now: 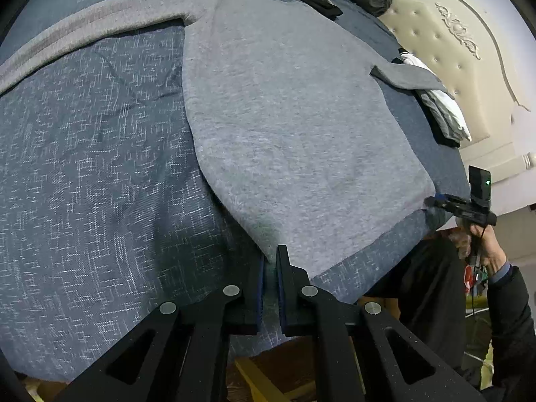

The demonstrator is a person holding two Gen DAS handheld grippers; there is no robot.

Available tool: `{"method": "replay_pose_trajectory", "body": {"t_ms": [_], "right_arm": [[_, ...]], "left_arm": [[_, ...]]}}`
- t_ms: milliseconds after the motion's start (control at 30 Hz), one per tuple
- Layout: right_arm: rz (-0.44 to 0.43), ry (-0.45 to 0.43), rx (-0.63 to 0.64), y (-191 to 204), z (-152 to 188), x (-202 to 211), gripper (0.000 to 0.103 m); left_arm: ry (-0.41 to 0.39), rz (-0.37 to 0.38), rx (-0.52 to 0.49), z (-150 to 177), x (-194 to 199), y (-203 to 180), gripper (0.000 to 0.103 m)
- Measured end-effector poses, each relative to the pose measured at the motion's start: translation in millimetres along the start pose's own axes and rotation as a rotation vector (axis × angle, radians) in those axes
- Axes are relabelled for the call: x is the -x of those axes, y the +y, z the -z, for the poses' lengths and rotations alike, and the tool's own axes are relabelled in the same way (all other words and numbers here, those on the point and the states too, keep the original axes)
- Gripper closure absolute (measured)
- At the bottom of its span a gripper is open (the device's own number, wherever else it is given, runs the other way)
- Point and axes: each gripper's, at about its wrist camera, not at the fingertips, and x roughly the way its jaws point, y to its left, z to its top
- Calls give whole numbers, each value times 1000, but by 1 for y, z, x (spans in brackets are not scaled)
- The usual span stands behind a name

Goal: Fold clothes
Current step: 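Pull the grey hoodie hem taut with both tools, then open both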

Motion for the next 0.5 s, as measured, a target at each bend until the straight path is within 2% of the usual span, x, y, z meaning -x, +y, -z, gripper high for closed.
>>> {"method": "replay_pose_trajectory", "body": {"t_ms": [33, 67, 133, 233, 467, 500], "right_arm": [[12, 11, 23, 3, 0, -3, 84], [17, 10, 28, 5, 0, -2, 93], [14, 3, 28, 7, -1, 3, 97], [-11, -8, 12, 9, -5, 22, 98], [-81, -50, -19, 17, -6, 98, 98], [-74, -47, -24, 16, -5, 97, 98]], "left_arm": [[-2, -1, -3, 1, 2, -1, 96], [-5, -1, -5, 1, 4, -2, 96], [-7, -1, -9, 3, 11, 0, 96], [-21, 2, -7, 4, 23, 0, 96], [-35, 2, -44, 10, 57, -14, 96], [-33, -2, -48, 11, 57, -15, 96]]}}
